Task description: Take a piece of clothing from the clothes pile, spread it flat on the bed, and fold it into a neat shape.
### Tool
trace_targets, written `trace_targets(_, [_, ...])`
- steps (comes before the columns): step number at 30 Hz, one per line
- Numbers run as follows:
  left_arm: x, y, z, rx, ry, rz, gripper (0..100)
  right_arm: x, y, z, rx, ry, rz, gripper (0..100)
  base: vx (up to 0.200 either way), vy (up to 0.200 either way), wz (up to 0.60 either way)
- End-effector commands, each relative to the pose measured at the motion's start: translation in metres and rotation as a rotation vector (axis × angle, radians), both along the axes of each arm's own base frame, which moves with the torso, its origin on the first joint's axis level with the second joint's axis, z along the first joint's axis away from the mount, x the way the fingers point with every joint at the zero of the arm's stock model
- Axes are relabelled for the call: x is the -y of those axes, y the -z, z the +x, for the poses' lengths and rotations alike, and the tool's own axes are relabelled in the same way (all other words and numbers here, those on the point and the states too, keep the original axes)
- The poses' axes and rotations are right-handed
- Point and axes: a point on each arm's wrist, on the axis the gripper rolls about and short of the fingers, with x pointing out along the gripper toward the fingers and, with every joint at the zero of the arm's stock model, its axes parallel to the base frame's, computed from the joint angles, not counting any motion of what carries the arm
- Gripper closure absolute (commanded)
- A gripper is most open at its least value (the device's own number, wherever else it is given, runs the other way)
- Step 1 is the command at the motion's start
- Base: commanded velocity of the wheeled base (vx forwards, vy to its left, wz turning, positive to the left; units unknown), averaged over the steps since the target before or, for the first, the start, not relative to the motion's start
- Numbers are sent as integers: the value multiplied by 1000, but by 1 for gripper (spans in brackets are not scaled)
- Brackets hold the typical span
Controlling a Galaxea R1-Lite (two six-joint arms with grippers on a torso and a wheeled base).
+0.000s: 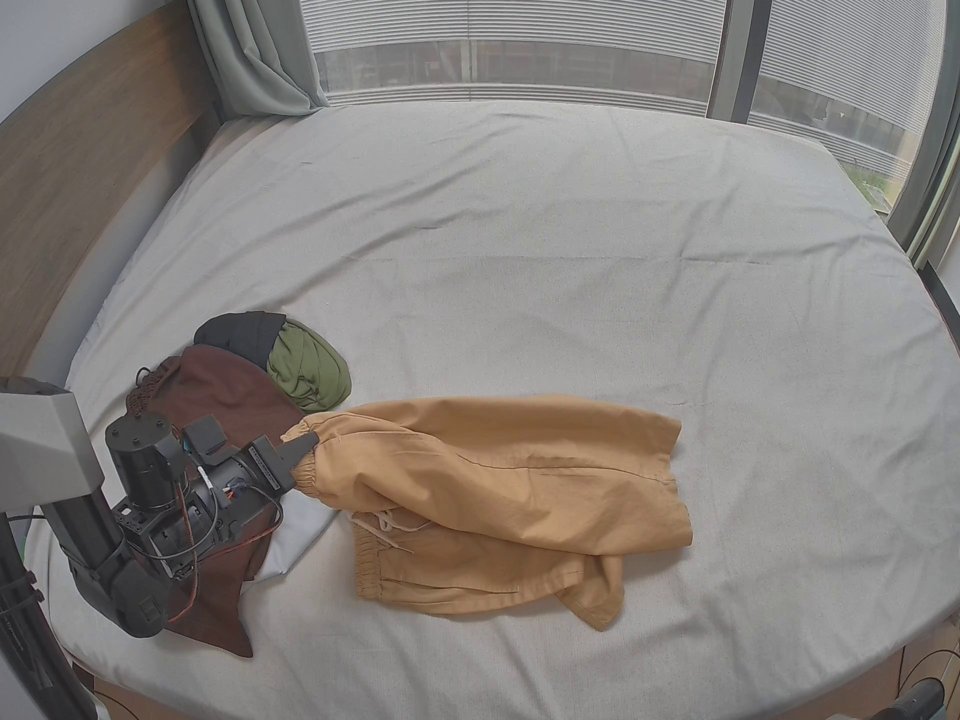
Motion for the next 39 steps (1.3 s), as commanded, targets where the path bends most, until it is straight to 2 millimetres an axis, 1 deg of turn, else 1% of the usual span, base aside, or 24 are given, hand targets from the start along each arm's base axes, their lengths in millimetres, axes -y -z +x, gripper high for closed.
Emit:
trace_targets(1, [1,-3,0,12,4,-2,100,0,-18,12,-93,2,0,0,0,0,0])
trace_targets(5, [1,-3,0,17,7,-3,100,0,-19,14,-116,6,6,0,0,0,0])
trace_targets(10, [1,-1,-2,24,22,36,100,0,-32,22,-147,1,29,0,0,0,0])
trace_targets(11, [1,-1,-2,29,27,51,100,0,-35,27,-169,-7,36,0,0,0,0])
trace_targets(15, [1,-1,-2,38,32,68,100,-1,-35,43,-263,-68,50,0,0,0,0])
trace_targets(17, [1,-1,-2,39,31,70,100,-1,-34,46,-285,-82,57,0,0,0,0])
trace_targets(18, [1,-1,-2,39,29,71,100,-2,-33,54,-336,-113,75,0,0,0,0])
trace_targets(20, [0,-1,-2,42,28,72,100,-3,-32,62,-380,-146,85,0,0,0,0])
trace_targets(26, [0,-3,0,50,26,72,100,-4,-29,75,-464,-219,130,0,0,0,0])
trace_targets(32, [0,-2,-1,47,26,72,100,-6,-35,85,-502,-289,156,0,0,0,0])
trace_targets(39, [-1,-2,-1,51,32,84,100,-7,-35,108,-594,-359,165,0,0,0,0])
